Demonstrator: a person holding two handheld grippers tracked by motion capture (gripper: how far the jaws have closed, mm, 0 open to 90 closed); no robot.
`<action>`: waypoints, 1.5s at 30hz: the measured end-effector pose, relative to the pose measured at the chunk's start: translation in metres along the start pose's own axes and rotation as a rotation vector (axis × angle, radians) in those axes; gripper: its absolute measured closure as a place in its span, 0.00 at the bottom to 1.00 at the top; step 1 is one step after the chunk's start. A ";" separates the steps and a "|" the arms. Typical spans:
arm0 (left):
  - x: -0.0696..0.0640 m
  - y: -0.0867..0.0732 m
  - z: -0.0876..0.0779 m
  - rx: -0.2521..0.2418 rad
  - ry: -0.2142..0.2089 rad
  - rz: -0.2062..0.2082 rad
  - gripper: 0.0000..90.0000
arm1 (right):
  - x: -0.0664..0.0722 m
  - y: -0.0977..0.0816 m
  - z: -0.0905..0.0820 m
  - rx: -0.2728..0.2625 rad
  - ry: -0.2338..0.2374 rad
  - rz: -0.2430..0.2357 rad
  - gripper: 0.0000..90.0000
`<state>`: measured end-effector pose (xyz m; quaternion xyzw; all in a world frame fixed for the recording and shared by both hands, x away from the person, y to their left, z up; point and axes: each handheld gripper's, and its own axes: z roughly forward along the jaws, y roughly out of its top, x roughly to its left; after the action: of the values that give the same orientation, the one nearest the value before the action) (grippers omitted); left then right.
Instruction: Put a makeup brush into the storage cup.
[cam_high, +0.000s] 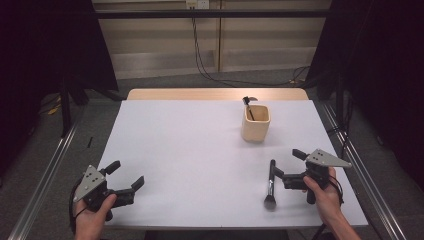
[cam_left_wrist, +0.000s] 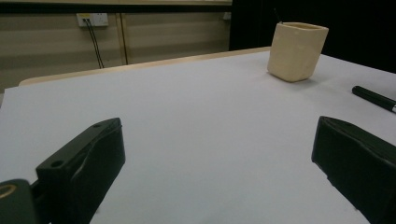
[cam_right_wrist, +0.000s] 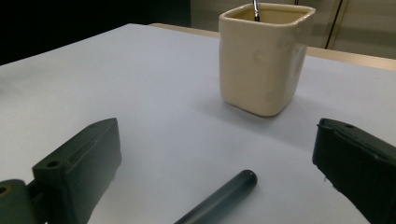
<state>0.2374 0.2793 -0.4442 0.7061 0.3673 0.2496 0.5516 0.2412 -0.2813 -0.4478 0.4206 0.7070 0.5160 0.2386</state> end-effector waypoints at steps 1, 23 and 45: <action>0.000 0.000 0.000 0.001 -0.006 -0.008 0.03 | 0.000 0.001 0.001 -0.001 0.000 -0.005 0.01; -0.004 0.001 0.002 0.017 -0.013 0.032 0.03 | -0.002 0.026 0.034 0.215 0.027 0.005 0.03; 0.000 0.000 0.005 0.025 0.002 0.025 0.03 | -0.013 0.037 0.049 0.554 0.033 0.022 0.05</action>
<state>0.2409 0.2767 -0.4458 0.7171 0.3621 0.2525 0.5394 0.2985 -0.2620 -0.4313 0.4690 0.8205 0.3123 0.0970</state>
